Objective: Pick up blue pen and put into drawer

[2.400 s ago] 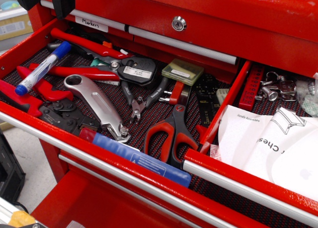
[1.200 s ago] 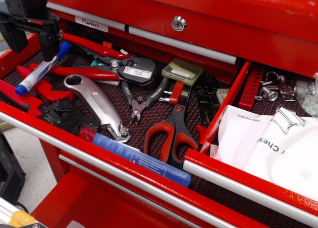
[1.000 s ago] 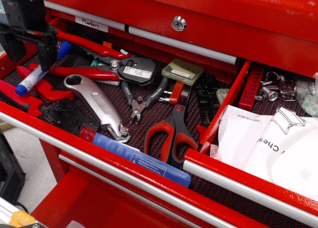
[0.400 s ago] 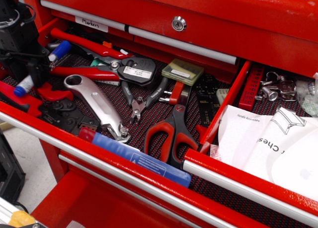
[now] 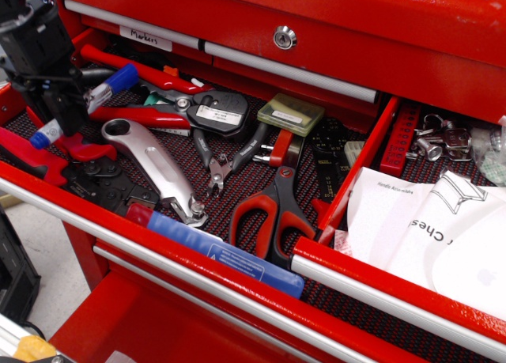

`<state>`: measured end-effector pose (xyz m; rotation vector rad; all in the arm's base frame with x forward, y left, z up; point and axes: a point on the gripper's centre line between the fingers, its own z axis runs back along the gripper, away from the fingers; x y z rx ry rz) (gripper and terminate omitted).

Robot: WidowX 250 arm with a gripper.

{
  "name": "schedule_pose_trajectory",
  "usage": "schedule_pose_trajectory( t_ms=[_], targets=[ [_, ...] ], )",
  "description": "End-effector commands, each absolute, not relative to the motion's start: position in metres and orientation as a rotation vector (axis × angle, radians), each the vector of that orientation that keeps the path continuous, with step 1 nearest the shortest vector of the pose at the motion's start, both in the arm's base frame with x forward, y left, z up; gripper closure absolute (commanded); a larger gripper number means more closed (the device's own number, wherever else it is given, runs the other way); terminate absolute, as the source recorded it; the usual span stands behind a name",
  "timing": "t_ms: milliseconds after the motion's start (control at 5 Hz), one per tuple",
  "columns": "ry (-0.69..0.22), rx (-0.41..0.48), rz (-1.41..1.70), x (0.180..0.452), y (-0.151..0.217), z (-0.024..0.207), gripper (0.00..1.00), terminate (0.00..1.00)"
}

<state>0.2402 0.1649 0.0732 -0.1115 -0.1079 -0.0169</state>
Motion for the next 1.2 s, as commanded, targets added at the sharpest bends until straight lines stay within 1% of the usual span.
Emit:
schedule_pose_trajectory(
  t_ms=[0, 200, 400, 600, 800, 1000],
  targets=[
    [-0.284, 0.126, -0.110, 0.242, 0.072, 0.141, 1.00, 0.00],
    [-0.272, 0.211, -0.114, 0.237, 0.020, 0.150, 1.00, 0.00],
    [-0.125, 0.347, -0.210, 0.244, -0.031, 0.165, 1.00, 0.00],
    [-0.010, 0.384, -0.188, 0.266, -0.081, 0.192, 1.00, 0.00],
    [0.021, 0.380, -0.163, 0.270, -0.130, 0.209, 1.00, 0.00],
    [-0.059, 0.393, -0.035, 0.271, -0.159, 0.205, 1.00, 0.00]
  ],
)
